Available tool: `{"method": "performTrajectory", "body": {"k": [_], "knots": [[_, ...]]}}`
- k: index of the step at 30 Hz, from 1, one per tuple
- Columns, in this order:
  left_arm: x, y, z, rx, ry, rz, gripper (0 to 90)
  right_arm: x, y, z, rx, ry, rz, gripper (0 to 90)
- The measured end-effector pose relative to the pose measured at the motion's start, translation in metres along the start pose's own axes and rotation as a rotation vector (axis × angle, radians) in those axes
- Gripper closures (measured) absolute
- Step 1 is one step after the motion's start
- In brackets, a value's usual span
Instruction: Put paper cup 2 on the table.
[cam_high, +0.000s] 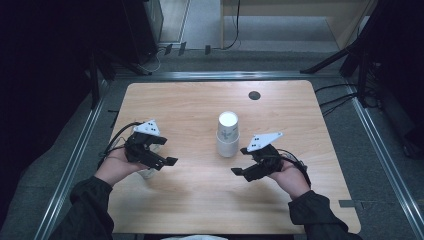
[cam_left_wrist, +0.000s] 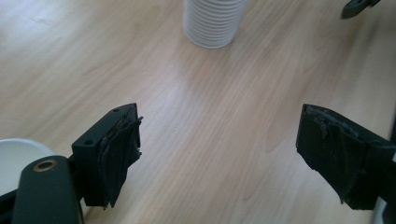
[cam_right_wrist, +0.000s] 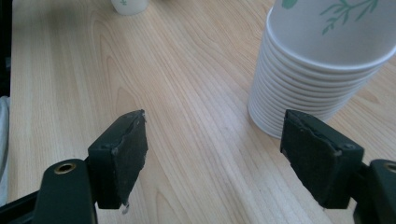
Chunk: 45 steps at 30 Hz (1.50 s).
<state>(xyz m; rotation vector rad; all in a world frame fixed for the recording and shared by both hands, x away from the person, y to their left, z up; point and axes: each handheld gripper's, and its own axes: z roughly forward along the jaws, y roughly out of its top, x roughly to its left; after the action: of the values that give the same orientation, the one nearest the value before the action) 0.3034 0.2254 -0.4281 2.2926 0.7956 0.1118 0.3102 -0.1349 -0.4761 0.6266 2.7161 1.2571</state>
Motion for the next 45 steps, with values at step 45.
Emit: {"method": "performTrajectory", "body": {"k": [45], "knots": [[-0.071, 0.030, 0.074, -0.031, -0.076, 0.129, 13.9, 0.005, -0.012, -0.012, 0.005, -0.034, 0.015, 23.4]]}}
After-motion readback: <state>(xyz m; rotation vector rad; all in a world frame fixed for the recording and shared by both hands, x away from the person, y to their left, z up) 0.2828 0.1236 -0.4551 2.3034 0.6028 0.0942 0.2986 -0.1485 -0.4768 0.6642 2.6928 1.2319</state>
